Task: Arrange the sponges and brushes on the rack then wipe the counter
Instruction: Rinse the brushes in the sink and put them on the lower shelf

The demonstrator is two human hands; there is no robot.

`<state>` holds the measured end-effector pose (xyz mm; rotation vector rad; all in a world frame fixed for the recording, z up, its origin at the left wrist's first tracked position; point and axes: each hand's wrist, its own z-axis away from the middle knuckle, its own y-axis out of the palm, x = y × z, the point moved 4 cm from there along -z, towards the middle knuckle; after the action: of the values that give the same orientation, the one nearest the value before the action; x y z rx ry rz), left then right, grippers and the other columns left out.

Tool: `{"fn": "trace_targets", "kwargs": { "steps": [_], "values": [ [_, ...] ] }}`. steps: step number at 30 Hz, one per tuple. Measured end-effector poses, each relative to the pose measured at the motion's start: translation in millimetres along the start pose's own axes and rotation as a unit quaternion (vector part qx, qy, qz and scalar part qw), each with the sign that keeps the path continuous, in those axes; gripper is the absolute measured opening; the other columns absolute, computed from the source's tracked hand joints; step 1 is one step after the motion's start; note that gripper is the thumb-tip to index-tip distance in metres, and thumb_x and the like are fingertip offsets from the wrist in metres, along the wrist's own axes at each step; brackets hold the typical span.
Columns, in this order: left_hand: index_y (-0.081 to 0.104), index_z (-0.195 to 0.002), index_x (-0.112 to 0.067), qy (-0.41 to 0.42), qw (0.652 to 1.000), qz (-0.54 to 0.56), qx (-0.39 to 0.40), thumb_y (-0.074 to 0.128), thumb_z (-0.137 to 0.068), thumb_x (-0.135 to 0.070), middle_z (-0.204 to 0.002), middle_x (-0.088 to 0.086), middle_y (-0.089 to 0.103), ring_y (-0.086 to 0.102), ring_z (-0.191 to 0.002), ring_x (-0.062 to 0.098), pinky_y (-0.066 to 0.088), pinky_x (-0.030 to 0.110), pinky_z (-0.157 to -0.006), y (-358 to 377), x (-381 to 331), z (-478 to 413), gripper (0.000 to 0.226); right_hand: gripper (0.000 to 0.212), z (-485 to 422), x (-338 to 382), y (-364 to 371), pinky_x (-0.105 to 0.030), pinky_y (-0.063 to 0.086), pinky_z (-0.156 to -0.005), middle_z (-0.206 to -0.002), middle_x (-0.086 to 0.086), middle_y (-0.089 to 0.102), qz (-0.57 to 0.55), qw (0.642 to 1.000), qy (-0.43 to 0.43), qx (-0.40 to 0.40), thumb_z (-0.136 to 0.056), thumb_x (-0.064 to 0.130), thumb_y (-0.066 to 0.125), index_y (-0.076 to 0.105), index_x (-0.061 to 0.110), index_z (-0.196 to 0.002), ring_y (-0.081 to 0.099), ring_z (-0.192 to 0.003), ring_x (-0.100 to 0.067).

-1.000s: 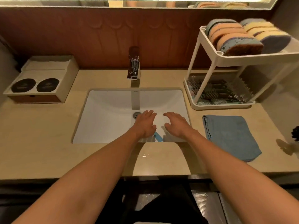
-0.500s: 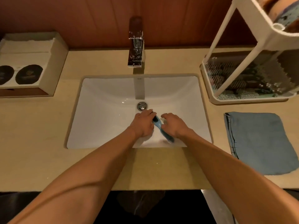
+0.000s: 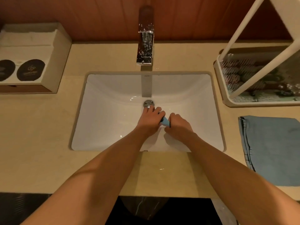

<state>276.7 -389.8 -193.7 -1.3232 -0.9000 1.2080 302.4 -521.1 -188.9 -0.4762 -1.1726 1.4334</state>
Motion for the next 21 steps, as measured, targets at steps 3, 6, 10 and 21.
{"fn": "trace_targets", "kwargs": {
  "steps": [3, 6, 10, 21],
  "values": [
    [0.058, -0.115, -0.013, 0.006, 0.998, 0.015, -0.056, 0.057, -0.095, -0.021, -0.119, 0.006, 0.059, 0.052, -0.107, 0.035, 0.032, 0.043, -0.091, -19.1, -0.7, 3.9, 0.022, 0.013, 11.8, 3.9, -19.9, -0.032, 0.031, -0.057, -0.088, -0.006, 0.047, -0.012, 0.999, -0.035, -0.036, -0.091, 0.019, 0.054, 0.045, 0.011, -0.096, 0.046, -0.067, -0.024],
    [0.059, -0.116, -0.014, 0.001, 0.997, 0.022, -0.068, 0.032, -0.095, -0.030, -0.120, 0.006, 0.060, 0.052, -0.107, 0.033, 0.034, 0.043, -0.090, -39.5, -7.5, 7.8, 0.037, 0.016, 28.3, 6.1, -43.2, -0.033, 0.036, -0.057, -0.089, -0.006, 0.052, -0.001, 0.995, -0.058, -0.079, -0.092, 0.026, 0.056, 0.049, 0.012, -0.098, 0.050, -0.067, -0.024],
    [0.047, -0.144, -0.018, 0.007, 0.997, 0.017, -0.080, 0.034, -0.103, -0.031, -0.151, 0.009, 0.043, 0.042, -0.133, 0.033, 0.033, 0.045, -0.103, -69.3, -28.1, 13.5, 0.044, 0.016, 57.8, 2.4, -73.5, -0.032, 0.032, -0.055, -0.086, -0.001, 0.052, -0.003, 0.991, -0.045, -0.125, -0.092, 0.031, 0.056, 0.050, 0.017, -0.097, 0.052, -0.068, -0.023],
    [0.015, -0.159, -0.011, 0.020, 0.993, 0.077, -0.082, 0.055, -0.098, -0.024, -0.166, 0.015, 0.006, 0.012, -0.152, 0.032, 0.016, 0.044, -0.124, -110.2, -134.0, 32.0, 0.074, 0.027, 145.0, -51.9, -127.9, -0.034, 0.040, -0.062, -0.097, -0.007, 0.062, 0.002, 0.972, 0.012, -0.234, -0.094, 0.037, 0.053, 0.059, 0.013, -0.103, 0.061, -0.080, -0.027]
  ]
}}
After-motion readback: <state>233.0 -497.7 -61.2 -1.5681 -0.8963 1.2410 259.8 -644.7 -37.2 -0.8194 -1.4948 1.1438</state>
